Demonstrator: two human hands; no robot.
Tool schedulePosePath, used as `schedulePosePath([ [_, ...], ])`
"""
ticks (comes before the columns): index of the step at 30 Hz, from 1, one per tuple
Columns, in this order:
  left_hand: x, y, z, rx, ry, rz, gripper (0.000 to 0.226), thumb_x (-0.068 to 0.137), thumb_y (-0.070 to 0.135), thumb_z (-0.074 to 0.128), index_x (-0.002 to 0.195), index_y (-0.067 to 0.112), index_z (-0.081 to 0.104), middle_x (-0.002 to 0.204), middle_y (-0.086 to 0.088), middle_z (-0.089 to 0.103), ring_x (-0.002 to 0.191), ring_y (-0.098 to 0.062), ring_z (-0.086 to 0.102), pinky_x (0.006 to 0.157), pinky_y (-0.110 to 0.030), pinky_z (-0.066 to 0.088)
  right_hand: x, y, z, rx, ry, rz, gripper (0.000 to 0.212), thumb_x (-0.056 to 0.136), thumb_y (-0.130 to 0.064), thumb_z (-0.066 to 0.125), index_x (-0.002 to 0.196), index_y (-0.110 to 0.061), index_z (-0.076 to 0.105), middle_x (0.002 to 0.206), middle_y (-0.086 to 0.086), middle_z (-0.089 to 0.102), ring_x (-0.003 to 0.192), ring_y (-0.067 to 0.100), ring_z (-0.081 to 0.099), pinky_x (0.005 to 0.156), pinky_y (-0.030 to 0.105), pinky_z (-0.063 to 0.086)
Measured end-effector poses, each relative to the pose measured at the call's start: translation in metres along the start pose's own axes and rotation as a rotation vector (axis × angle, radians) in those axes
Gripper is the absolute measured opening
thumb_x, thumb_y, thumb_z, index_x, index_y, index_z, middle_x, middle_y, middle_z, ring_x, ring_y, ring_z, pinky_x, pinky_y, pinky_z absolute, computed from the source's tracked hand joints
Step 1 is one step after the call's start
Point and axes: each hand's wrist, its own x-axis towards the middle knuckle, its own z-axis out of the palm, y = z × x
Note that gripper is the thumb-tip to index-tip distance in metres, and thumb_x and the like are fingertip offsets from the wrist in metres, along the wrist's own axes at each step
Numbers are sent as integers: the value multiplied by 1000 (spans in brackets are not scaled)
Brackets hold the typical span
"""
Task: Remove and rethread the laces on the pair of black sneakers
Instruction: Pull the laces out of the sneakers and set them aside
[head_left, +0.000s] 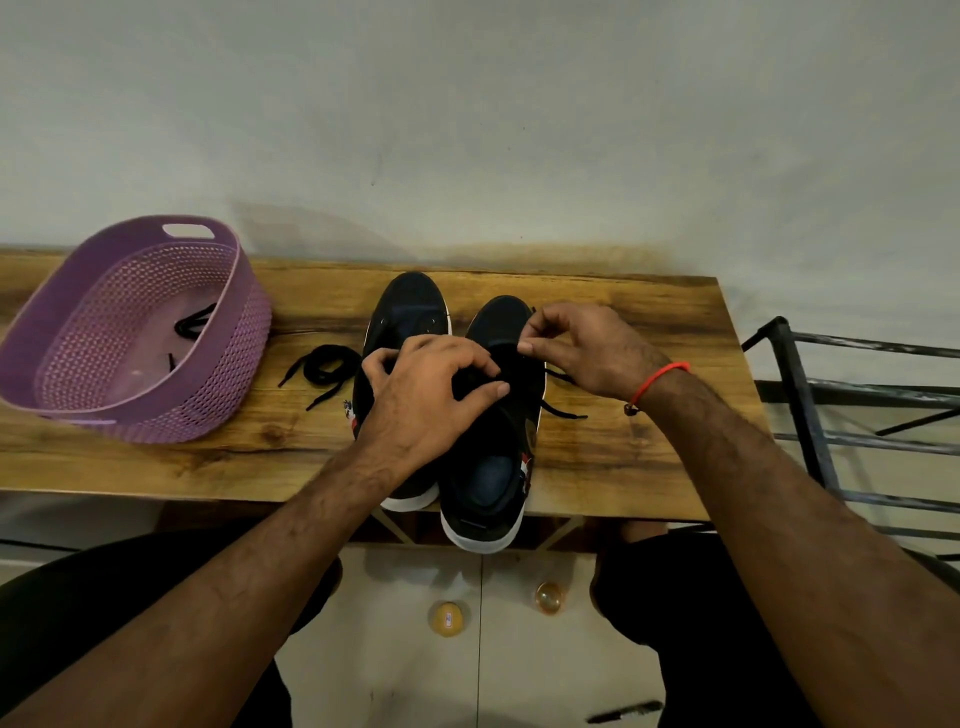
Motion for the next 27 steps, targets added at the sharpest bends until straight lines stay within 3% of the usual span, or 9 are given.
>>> schedulePosePath([
  [3, 2, -3, 2, -78, -19, -33, 15, 88, 50, 69, 102, 45, 70, 114, 36, 54, 130, 0, 35, 95, -32, 9, 0, 1, 0, -26, 8, -11, 12, 94, -29, 65, 89, -39, 63, 101, -14, 66, 104, 11, 60, 99, 47, 47],
  [6, 6, -5, 3, -161, -23, -89, 5, 91, 47, 68, 95, 46, 71, 112, 36, 59, 130, 0, 40, 104, -43, 17, 0, 0, 0, -19, -17, -36, 9, 97, -22, 63, 99, -28, 68, 106, -7, 67, 107, 12, 60, 98, 39, 49],
  [9, 8, -5, 3, -205, -49, -118, 14, 94, 45, 63, 83, 52, 69, 111, 35, 63, 129, -5, 48, 106, -53, 21, -1, -2, 0, -38, -41, -48, 12, 98, -20, 60, 102, -27, 69, 106, -8, 67, 105, 11, 60, 95, 35, 50],
  [13, 10, -7, 4, -291, -62, -127, 19, 78, 71, 49, 79, 64, 67, 108, 41, 61, 124, -8, 54, 108, -58, 35, -3, -4, -1, -27, -53, -36, 15, 99, -18, 58, 104, -25, 70, 109, -5, 68, 107, 12, 60, 96, 33, 49],
  [17, 11, -5, 7, -359, -41, -169, 32, 75, 73, 46, 85, 56, 72, 105, 41, 63, 117, 0, 57, 105, -58, 40, -5, -6, -4, 19, -43, -38, 21, 95, -5, 57, 103, -23, 66, 113, -6, 65, 114, 11, 57, 98, 29, 46],
  [19, 10, -4, 6, -376, -34, -197, 32, 75, 72, 48, 84, 53, 73, 102, 39, 65, 112, 1, 60, 104, -58, 41, -6, -7, -5, 54, -59, -61, 24, 90, -1, 58, 98, -23, 62, 112, -4, 64, 114, 13, 56, 100, 34, 47],
  [22, 11, -6, 7, -345, -11, -256, 21, 87, 58, 61, 80, 43, 74, 90, 34, 68, 106, 2, 60, 110, -54, 35, -5, -7, -5, 20, -86, -115, 8, 85, -31, 68, 87, -33, 60, 109, -6, 61, 111, 17, 53, 101, 50, 43],
  [24, 10, -7, 7, -279, 14, -253, 18, 95, 47, 62, 86, 38, 75, 92, 32, 65, 106, 2, 56, 110, -45, 26, -5, -5, -2, -137, -128, -89, 19, 79, -60, 65, 85, -42, 62, 120, -11, 54, 123, 18, 43, 107, 58, 34],
  [27, 10, -7, 6, -223, 0, -252, 21, 97, 45, 60, 92, 34, 77, 104, 26, 68, 106, 3, 52, 96, -35, 16, -7, -6, 5, -332, -177, -64, 32, 82, -62, 64, 109, -44, 66, 140, -11, 44, 137, 22, 27, 109, 56, 24],
])
